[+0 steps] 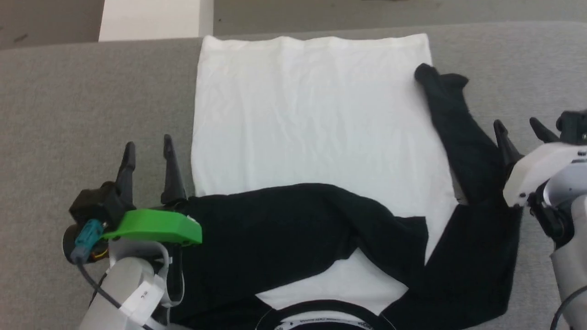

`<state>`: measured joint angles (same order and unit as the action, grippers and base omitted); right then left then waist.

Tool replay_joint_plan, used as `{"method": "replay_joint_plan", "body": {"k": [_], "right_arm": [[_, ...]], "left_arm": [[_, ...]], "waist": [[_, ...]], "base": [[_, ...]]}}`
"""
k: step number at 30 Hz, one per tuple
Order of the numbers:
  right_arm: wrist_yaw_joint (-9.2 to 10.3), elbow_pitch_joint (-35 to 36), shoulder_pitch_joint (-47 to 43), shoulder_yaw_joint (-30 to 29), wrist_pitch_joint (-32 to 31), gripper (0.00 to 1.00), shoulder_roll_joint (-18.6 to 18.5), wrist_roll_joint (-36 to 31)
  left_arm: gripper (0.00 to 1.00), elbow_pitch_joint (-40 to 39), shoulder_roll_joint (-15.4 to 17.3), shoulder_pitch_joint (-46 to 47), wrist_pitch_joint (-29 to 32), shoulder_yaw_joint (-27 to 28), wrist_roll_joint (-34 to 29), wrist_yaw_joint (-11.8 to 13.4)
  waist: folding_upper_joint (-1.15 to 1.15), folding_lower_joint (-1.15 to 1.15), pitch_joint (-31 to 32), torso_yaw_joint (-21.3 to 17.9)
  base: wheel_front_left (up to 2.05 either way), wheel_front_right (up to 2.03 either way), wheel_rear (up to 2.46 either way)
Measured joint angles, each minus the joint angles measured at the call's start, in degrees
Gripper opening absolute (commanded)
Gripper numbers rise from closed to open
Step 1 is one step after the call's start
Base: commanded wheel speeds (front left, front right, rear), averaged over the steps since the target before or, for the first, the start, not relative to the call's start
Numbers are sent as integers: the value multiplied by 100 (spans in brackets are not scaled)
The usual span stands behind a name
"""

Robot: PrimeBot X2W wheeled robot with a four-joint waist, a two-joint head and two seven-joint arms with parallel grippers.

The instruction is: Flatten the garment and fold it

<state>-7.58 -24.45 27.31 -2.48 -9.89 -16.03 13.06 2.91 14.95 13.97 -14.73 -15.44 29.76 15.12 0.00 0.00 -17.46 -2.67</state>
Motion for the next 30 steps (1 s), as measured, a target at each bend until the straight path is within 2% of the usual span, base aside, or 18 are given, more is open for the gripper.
{"method": "replay_joint_plan", "body": {"k": [10, 15, 19, 20, 21, 22, 23, 26, 30], "right_arm": [[0, -792, 1120, 778, -67, 100, -398, 409], [0, -1391, 1590, 784, -143, 100, -454, 424], [-1, -1846, 1898, 805, -437, 100, -454, 444], [0, -1935, 1993, 812, -579, 49, -453, 498], [0, -2005, 2093, 823, -723, 39, -457, 542], [0, -2033, 2150, 848, -826, 5, -458, 580], [0, -2064, 2197, 860, -911, 0, -457, 637], [0, -2103, 2185, 928, -975, 0, -472, 759], [-1, -2123, 1912, 837, -678, 0, -533, 821]], "left_arm": [[100, -142, -569, -136, 0, 795, -549, -476], [100, -94, -766, -125, 0, 956, -732, -708], [100, 15, -869, -97, 0, 1070, -818, -862], [100, 42, -902, -97, 0, 1091, -855, -896], [100, 64, -932, -97, 0, 1109, -894, -929], [100, 81, -951, -97, 0, 1124, -928, -958], [100, 113, -969, -98, 0, 1140, -951, -985], [100, 218, -1006, -105, 0, 1218, -985, -1055], [100, 325, -1062, -158, 0, 1316, -1012, -1133]], "waist": [[0, 0, -553, 323], [0, 0, -787, 435], [0, 0, -936, 512], [0, 0, -959, 532], [0, 0, -974, 549], [0, 0, -977, 560], [0, 0, -969, 565], [0, 0, -897, 564], [0, 1, -693, 531]], "base": [[0, 0, 0], [0, 0, 0], [0, 0, 0], [0, 0, 0], [0, 0, 0], [0, 0, 0], [0, 0, 0], [0, 0, 0], [0, 0, 0]]}}
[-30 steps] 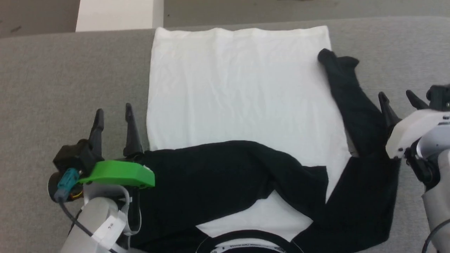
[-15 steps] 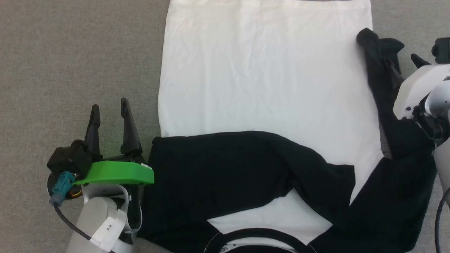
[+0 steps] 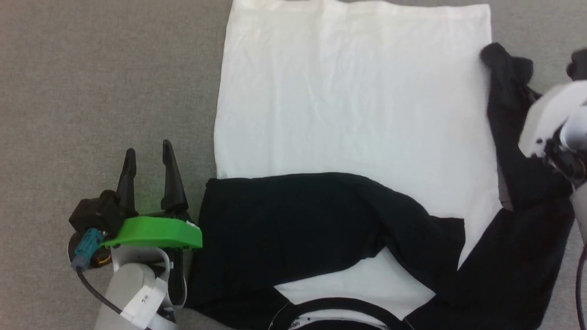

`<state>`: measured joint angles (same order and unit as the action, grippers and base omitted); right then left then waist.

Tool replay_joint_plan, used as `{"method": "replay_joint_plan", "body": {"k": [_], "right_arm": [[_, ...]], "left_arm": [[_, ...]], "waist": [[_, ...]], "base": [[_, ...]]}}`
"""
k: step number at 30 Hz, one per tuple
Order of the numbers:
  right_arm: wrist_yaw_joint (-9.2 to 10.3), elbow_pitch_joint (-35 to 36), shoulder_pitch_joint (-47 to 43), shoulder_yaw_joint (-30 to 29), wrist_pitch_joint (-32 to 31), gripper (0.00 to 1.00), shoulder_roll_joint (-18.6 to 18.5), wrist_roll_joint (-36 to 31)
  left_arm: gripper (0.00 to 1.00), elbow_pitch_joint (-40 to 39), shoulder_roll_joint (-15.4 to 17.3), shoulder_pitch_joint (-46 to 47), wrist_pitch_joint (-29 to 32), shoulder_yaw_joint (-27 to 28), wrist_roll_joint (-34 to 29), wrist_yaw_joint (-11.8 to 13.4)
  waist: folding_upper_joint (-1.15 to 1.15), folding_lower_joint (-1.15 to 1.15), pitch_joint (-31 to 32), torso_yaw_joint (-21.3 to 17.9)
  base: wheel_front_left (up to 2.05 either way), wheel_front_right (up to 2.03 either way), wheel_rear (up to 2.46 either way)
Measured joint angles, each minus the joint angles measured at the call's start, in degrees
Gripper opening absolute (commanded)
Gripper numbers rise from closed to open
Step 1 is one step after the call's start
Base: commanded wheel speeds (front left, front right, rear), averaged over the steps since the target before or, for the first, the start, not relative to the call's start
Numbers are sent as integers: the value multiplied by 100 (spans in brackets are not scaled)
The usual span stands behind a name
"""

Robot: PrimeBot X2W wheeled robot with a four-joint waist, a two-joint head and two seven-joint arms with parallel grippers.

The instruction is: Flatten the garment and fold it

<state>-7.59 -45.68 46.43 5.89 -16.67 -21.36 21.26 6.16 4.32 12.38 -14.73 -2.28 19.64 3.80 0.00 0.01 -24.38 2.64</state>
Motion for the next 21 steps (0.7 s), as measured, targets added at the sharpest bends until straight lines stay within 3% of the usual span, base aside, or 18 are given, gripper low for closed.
{"method": "replay_joint_plan", "body": {"k": [7, 13, 17, 21], "right_arm": [[0, 60, -682, -545, 597, 0, -252, -5], [0, 586, -1424, -1248, 868, 0, -314, -76], [0, 1433, -2048, -1835, 837, 0, -287, -148], [1, 3101, -2786, -2247, 330, 0, 19, -334]], "left_arm": [[100, 187, -48, -319, 0, 186, -44, -122], [100, 250, -71, -709, 0, 287, -46, -129], [100, 263, -81, -911, 0, 333, -46, -164], [100, 258, -87, -1045, 0, 345, -52, -174]], "waist": [[0, 0, 528, -120], [0, 0, 1065, -269], [0, -1, 1423, -375], [0, -1, 1726, -475]], "base": [[0, 0, 0], [0, 0, 0], [0, 0, 0], [0, 0, 0]]}}
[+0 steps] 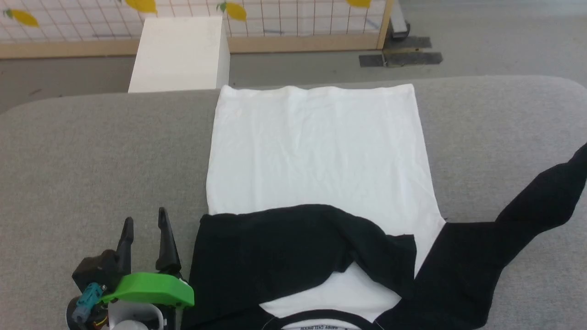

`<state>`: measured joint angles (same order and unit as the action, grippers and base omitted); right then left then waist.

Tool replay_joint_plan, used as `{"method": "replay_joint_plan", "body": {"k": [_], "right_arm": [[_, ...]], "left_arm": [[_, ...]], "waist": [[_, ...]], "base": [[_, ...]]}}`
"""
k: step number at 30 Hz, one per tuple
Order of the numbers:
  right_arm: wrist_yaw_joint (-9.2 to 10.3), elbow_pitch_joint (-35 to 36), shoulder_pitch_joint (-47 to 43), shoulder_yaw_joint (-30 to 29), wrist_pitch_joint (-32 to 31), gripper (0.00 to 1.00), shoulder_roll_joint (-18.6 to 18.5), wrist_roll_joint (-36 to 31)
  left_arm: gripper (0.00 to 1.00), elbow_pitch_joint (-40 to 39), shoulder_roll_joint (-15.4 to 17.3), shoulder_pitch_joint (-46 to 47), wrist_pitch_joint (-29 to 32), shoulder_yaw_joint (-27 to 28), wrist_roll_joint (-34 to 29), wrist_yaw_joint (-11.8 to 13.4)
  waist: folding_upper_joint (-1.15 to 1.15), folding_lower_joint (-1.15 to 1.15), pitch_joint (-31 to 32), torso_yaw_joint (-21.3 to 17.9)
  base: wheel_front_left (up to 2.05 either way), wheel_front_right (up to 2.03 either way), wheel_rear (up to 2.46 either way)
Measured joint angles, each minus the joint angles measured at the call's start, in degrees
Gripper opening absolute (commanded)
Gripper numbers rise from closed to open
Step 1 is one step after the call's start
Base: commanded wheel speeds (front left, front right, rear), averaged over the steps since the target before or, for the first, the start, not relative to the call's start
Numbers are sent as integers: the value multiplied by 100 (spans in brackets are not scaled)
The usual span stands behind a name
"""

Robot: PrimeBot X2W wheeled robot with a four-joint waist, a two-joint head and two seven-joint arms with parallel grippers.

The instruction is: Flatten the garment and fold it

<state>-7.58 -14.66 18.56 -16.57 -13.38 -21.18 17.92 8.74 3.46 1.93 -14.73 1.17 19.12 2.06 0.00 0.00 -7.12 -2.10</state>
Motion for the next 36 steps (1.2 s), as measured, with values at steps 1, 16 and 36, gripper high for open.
{"method": "replay_joint_plan", "body": {"k": [1, 16, 36], "right_arm": [[0, 554, -210, -47, -201, 0, 152, -57], [0, 4056, -1161, 2034, -1891, 0, 1486, -595], [0, 369, -38, 5236, -1456, 0, 1655, -288]], "left_arm": [[100, -4, -1, -33, 0, -1, -1, -4], [100, -21, -7, -91, 0, -96, -19, -44], [100, 45, -16, 121, 0, -212, -5, -56]], "waist": [[0, 0, 68, -26], [0, 0, 250, -80], [0, 0, -183, 405]], "base": [[0, 0, 0], [0, 0, 0], [0, 0, 0]]}}
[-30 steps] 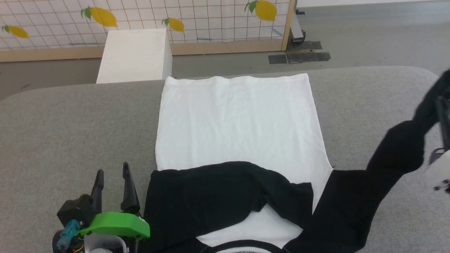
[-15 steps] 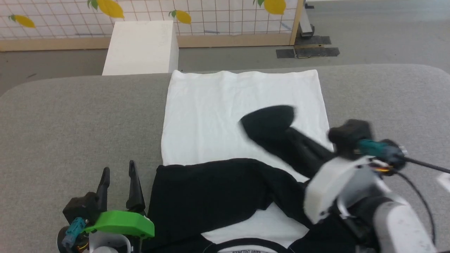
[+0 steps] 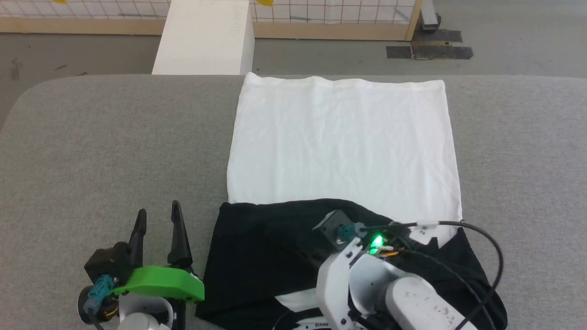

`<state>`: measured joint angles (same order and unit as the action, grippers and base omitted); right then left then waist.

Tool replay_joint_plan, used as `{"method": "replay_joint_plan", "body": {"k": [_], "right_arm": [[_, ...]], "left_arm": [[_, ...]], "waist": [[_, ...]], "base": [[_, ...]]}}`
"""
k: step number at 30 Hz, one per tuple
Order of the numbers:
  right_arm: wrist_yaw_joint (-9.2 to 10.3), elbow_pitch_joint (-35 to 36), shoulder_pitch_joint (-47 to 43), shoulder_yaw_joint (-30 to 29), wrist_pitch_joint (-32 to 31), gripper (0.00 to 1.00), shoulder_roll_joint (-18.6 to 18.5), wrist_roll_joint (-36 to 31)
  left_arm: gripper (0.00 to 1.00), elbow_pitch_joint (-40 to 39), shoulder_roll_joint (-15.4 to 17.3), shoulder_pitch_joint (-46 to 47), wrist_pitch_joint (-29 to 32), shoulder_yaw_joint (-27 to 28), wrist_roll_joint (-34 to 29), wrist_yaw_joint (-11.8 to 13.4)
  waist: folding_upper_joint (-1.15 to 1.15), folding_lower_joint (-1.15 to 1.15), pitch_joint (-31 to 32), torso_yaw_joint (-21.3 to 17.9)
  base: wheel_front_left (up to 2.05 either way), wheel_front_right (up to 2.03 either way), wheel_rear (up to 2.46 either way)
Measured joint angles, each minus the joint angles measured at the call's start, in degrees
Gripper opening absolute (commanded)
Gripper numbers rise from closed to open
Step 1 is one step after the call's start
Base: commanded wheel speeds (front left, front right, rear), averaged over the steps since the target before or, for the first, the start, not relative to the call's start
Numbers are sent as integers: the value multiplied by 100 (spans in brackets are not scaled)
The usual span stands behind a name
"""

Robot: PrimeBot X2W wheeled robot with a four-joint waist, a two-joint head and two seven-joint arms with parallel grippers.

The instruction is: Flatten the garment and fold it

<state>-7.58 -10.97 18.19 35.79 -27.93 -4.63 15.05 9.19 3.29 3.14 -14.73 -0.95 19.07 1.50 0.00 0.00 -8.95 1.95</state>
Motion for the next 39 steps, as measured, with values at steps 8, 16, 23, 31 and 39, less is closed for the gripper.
{"method": "replay_joint_plan", "body": {"k": [8, 16, 23, 31, 39], "right_arm": [[0, -664, 222, 458, 110, 100, 1, 453], [0, 252, 109, -659, 1146, 100, 13, 724], [0, 1435, -488, -2265, 2113, 100, 55, -19], [1, 1580, -588, -3305, 2654, 100, 152, -298], [0, 1464, -508, -3337, 2874, 100, 159, -48]], "left_arm": [[100, 63, -5, 41, 0, -4, 5, 0], [100, 120, 67, 81, 49, -132, -47, -96], [100, 25, 695, 1397, 916, -364, -318, -409], [100, 436, 1355, 3250, 2151, -501, -356, -691], [100, 1179, 1835, 4832, 4297, -470, -55, -709]], "waist": [[0, 0, -61, 21], [0, 0, 58, -222], [0, 0, -169, -620], [0, 0, -812, -979], [0, 0, -1578, -1370]], "base": [[0, 0, 0], [0, 0, 0], [0, 0, 0], [0, 0, 0], [0, 0, 0]]}}
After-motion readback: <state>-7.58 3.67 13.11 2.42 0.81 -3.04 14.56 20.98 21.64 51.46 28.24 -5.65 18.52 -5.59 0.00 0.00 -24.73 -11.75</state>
